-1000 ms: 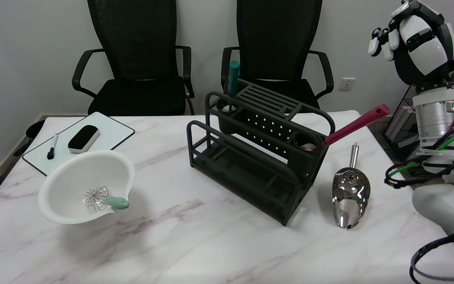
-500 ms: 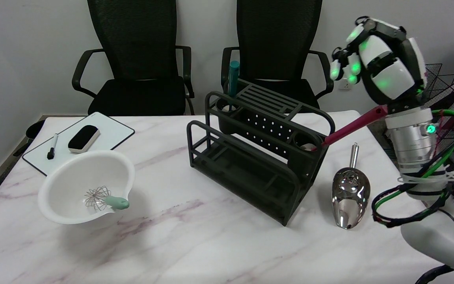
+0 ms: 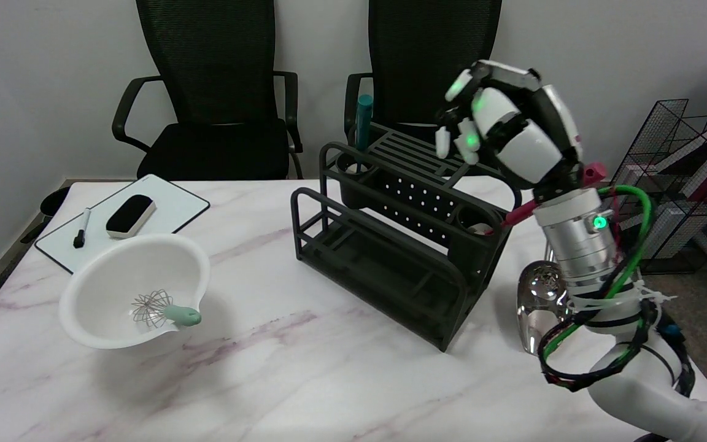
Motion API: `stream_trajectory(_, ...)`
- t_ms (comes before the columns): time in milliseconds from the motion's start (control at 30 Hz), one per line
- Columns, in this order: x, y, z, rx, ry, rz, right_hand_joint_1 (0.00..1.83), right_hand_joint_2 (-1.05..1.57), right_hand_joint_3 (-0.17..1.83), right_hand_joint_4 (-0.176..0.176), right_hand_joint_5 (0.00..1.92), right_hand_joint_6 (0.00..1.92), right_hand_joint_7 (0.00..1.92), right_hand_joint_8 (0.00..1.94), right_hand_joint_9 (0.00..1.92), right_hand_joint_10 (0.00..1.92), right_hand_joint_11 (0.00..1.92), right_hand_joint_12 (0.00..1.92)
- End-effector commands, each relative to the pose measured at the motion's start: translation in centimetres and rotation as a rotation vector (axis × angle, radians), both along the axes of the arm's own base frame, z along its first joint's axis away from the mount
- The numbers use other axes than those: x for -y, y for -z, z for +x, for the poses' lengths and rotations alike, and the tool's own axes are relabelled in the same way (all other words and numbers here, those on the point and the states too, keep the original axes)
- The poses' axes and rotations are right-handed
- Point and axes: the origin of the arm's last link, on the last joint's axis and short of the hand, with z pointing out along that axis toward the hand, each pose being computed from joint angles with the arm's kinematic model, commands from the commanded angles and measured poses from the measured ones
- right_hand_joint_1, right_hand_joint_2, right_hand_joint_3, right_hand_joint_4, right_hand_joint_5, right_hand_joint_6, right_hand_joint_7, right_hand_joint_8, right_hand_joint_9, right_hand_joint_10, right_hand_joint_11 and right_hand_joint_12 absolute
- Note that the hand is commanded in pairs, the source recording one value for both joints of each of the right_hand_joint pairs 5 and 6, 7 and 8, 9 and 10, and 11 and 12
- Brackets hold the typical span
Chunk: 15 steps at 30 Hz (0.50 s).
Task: Pick up the blue sponge bottle brush.
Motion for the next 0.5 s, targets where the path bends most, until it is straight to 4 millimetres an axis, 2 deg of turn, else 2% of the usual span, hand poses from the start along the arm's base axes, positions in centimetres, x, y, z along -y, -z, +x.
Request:
stream_trajectory(33, 4.6, 3.8, -4.0, 0.012, 0.228, 0.045, 0.95, 1.00, 1.12, 0.000, 0.97, 0.97, 1.47, 1.47, 1.55, 1.55, 1.25, 1.25)
stream_trajectory(333, 9.0, 3.7, -2.5, 0.010, 0.198, 0.029, 0.97, 0.90, 1.09, 0.000, 0.92, 0.92, 1.42, 1.42, 1.50, 1.50, 1.20, 1.20)
stream_trajectory(500, 10.9, 2.3, -2.0, 0.010, 0.185, -0.011, 0.97, 0.88, 1.08, 0.000, 0.91, 0.91, 1.41, 1.41, 1.47, 1.47, 1.15, 1.15)
